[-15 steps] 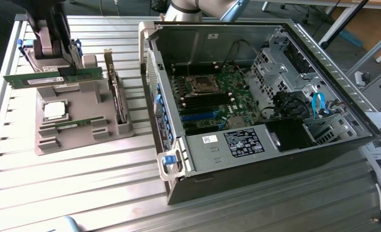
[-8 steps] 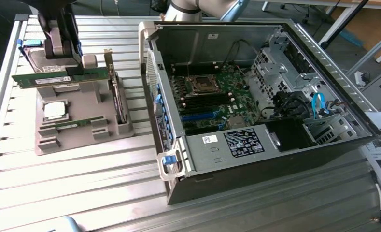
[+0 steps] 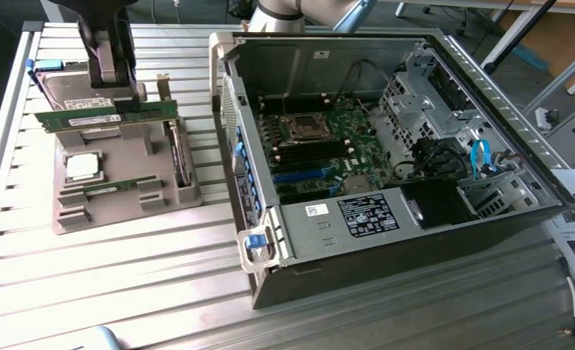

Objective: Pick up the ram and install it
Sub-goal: 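Pick up the ram and move it above insertion slot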

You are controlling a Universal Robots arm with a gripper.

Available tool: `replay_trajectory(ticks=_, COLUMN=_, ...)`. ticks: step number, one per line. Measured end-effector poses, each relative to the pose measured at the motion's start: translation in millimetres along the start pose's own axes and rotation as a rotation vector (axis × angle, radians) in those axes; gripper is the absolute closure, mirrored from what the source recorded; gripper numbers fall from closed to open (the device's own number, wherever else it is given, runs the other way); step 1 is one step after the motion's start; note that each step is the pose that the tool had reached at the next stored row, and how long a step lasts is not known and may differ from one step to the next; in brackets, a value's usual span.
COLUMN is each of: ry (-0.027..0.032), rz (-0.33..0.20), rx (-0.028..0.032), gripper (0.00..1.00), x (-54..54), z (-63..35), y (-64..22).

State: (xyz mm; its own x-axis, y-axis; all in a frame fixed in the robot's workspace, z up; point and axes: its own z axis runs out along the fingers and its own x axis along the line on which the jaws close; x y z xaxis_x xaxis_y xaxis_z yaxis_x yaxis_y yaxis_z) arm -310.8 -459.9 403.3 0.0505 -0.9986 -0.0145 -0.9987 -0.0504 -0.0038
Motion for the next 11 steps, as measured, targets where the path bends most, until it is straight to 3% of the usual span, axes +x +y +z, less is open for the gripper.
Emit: replay_trajectory(ticks=11, ry=-0.0001, rz=0.000, rx=-0.0008, gripper=0.88, x=1.1, z=0.1, y=-15.1)
